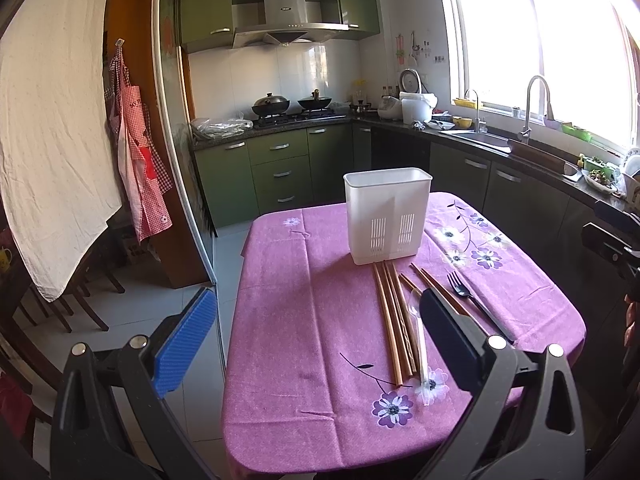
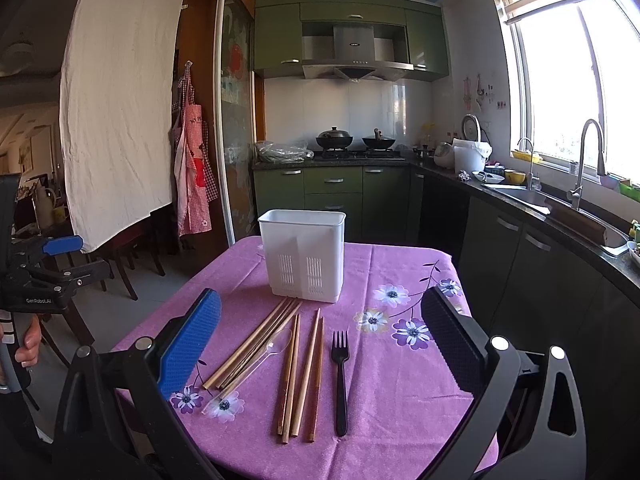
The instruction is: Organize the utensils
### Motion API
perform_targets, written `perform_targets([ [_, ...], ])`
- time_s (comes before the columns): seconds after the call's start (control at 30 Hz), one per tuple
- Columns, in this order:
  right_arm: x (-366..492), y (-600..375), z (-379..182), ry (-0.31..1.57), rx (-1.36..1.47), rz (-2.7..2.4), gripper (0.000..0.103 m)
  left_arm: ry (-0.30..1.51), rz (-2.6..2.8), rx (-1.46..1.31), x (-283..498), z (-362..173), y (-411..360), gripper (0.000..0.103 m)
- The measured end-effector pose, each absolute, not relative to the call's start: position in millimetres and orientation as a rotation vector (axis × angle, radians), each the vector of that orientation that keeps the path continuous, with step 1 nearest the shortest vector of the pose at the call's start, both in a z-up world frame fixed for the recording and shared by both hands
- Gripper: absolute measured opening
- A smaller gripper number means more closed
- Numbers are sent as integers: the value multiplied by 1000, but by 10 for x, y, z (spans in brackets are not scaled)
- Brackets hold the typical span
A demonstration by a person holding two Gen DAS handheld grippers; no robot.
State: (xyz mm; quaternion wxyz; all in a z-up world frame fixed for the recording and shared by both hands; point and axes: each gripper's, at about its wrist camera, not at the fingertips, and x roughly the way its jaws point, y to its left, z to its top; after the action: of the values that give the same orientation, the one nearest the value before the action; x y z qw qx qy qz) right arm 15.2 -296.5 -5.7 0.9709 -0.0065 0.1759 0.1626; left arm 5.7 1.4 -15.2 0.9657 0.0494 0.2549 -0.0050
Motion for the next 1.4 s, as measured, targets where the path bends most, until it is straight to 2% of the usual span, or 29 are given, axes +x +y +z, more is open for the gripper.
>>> perform_targets([
  [1.17, 278, -2908, -112, 388, -28, 337, 99, 524, -19, 101, 68, -196, -1, 97],
  [1.4, 671, -2968, -171, 518, -60, 365, 99, 695, -118, 127, 571, -370, -194, 97],
])
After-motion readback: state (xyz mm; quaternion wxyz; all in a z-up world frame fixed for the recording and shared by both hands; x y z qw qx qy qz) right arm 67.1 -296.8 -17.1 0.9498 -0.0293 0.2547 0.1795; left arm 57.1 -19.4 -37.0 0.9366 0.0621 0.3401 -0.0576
